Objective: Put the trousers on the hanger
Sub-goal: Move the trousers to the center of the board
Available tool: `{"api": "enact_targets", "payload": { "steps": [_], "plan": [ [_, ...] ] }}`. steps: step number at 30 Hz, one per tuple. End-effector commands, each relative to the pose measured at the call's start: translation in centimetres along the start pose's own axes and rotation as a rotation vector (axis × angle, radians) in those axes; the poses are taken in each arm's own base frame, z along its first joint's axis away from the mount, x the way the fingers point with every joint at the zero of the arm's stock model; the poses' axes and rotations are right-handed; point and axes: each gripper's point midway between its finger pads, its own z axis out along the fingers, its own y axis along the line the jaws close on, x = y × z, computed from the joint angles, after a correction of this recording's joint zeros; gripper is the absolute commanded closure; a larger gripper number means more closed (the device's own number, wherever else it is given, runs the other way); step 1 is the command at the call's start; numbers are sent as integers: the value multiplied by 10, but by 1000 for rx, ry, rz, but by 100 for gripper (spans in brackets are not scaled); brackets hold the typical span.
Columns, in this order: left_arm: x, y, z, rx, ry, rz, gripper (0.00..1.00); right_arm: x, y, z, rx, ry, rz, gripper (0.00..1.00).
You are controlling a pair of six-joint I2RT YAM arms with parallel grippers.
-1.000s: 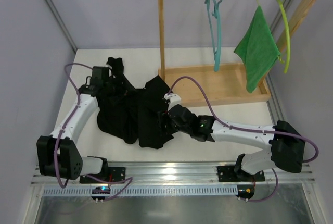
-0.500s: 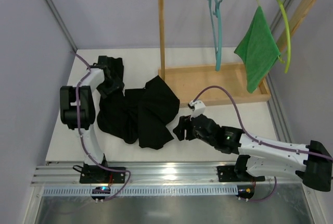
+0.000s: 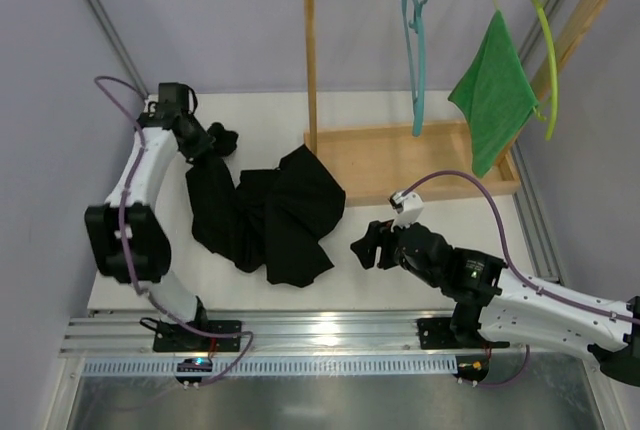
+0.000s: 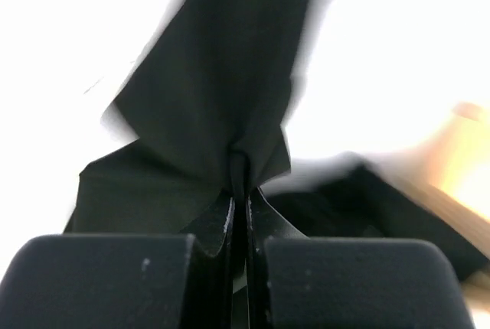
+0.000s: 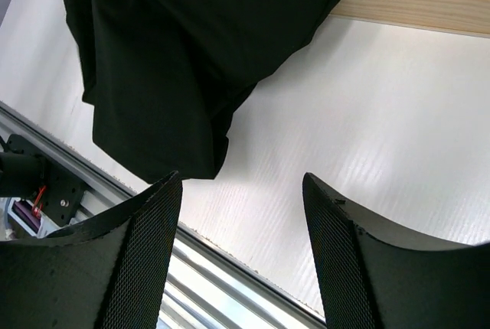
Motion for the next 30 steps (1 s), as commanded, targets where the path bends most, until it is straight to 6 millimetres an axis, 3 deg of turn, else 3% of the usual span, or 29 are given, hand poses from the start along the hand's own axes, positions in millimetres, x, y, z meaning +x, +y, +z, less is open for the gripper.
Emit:
{"api": "enact_targets", "payload": {
  "steps": [1, 2, 3, 4, 5, 6, 7, 8, 13, 14, 17, 18, 21, 22, 23, 27, 30],
  "plan": [
    [4, -76, -133, 400, -182, 165, 100, -24, 3, -10, 6, -69, 8, 32],
    [21, -93, -151, 511, -182, 204, 100, -25, 2, -10, 12, -73, 12, 32],
    [56, -120, -170, 648, -147, 285, 100, -26, 1, -11, 15, -79, 18, 32],
    [91, -131, -203, 814, -88, 335, 100, -28, -2, -12, 35, -90, 24, 32],
    [122, -134, -195, 867, -35, 365, 99, -29, -4, -12, 47, -93, 26, 31],
    [167, -139, -203, 928, 49, 418, 99, -28, -8, -13, 65, -90, 21, 31],
    [184, -137, -213, 969, 40, 436, 99, -32, -8, -15, 71, -97, 34, 31],
    [226, -134, -201, 999, 99, 482, 97, -32, -9, -15, 80, -98, 37, 30],
    [322, -130, -200, 1126, 293, 610, 97, -31, -15, -22, 102, -93, 58, 28],
    [353, -128, -205, 1159, 380, 673, 97, -31, -16, -22, 103, -94, 68, 28],
    [395, -130, -214, 1208, 468, 775, 95, -26, -11, -23, 72, -84, 103, 24],
    [400, -134, -220, 1226, 481, 797, 92, -24, -9, -22, 52, -82, 115, 19],
    [411, -137, -222, 1229, 505, 835, 69, -22, -2, -21, 5, -89, 166, 11],
    [407, -139, -223, 1223, 490, 827, 45, -17, -4, -18, 12, -84, 172, 11],
    [403, -140, -222, 1209, 462, 820, 34, -16, -5, -17, 15, -85, 180, 10],
    [352, -146, -227, 1090, 255, 786, 23, -13, -4, -9, 25, -76, 182, 10],
    [286, -137, -208, 825, 87, 709, 20, -13, 4, -1, -1, -78, 167, 11]
  ]
}}
